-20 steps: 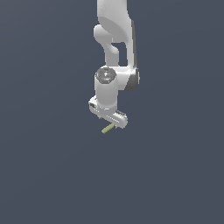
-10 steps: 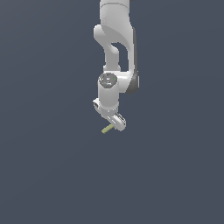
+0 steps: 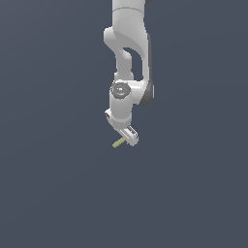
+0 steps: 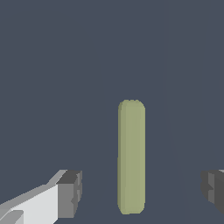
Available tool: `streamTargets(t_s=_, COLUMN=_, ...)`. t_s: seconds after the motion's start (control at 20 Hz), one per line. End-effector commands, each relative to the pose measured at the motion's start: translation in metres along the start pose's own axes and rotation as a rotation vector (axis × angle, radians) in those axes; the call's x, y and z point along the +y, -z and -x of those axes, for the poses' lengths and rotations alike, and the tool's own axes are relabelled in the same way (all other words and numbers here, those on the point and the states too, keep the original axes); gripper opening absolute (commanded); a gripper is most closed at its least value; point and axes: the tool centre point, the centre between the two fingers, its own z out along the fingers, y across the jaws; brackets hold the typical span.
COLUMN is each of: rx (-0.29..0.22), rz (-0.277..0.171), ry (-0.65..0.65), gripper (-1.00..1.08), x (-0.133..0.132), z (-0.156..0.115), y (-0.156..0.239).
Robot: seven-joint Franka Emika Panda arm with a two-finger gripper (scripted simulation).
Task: Pick up the object and move it to a goal position.
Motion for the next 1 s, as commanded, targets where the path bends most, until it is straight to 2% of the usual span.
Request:
streamTargets(t_s=0.0, rx=0.0, rz=0.0, ry=0.0, gripper=1.0, x=0.0, z=0.0, y=0.0)
streamTargets(t_s=0.9, rx=0.0, rz=0.0, ry=-0.005, gripper=1.0, x=0.001, z=0.0, y=-0.051)
streamTargets(t_s=0.95, rx=0.0, rz=0.0, ry=-0.005, gripper=-1.0, x=0.001, z=0.0, y=-0.051)
